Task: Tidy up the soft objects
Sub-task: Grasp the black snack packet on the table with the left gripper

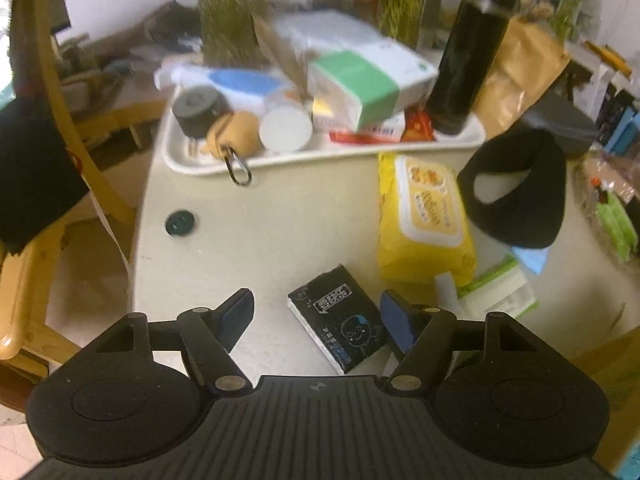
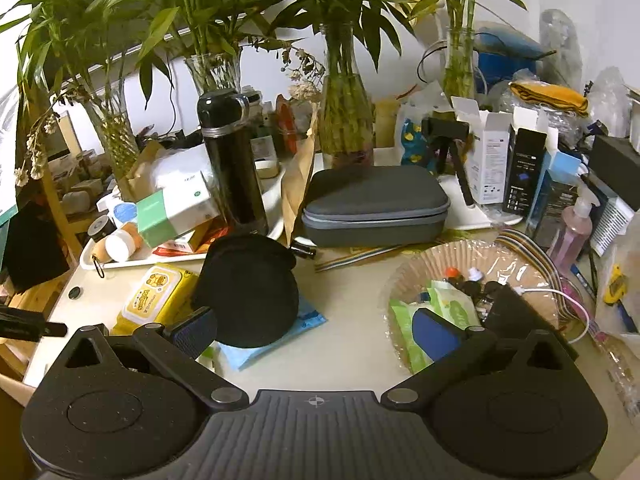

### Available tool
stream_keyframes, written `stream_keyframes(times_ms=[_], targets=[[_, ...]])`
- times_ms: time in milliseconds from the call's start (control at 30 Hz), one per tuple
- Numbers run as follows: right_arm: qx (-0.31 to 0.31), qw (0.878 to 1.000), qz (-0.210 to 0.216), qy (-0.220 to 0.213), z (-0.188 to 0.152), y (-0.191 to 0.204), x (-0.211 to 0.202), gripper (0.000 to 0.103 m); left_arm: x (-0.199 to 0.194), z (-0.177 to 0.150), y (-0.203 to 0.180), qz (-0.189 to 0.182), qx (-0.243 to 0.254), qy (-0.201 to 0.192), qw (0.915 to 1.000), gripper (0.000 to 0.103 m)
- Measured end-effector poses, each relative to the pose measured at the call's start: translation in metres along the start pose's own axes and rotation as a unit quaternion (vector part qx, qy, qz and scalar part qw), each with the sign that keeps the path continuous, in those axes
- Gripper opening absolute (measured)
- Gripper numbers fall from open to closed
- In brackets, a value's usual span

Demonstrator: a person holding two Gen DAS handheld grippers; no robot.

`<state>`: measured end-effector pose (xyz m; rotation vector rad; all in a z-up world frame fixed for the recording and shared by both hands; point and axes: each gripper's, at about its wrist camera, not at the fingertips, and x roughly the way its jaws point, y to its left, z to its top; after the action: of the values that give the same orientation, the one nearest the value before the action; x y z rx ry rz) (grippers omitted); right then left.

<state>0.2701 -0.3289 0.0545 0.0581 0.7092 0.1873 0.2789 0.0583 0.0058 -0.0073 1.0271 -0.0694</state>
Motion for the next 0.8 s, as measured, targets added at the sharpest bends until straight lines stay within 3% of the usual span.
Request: stream_keyframes(times_ms=[500,700,800], targets=[[0.005,1.000,-0.010,-0.001,0.000,-0.002,0.001,0.103,0.055,0.017,-0.004,-0.035,-0.036,0.096,0.9941,0.069],[0.008,1.000,-0.013,-0.002,0.000,-0.004,0.002,0.103,0.071,0.016,-0.011,-0.012,-0.015,0.126,0.9919,0.064],[0.010,1.000,-0.016,0.001,0.000,-0.005,0.003,0.103,0.071,0.015,-0.015,-0.005,-0.004,0.120,0.9927,0.059]])
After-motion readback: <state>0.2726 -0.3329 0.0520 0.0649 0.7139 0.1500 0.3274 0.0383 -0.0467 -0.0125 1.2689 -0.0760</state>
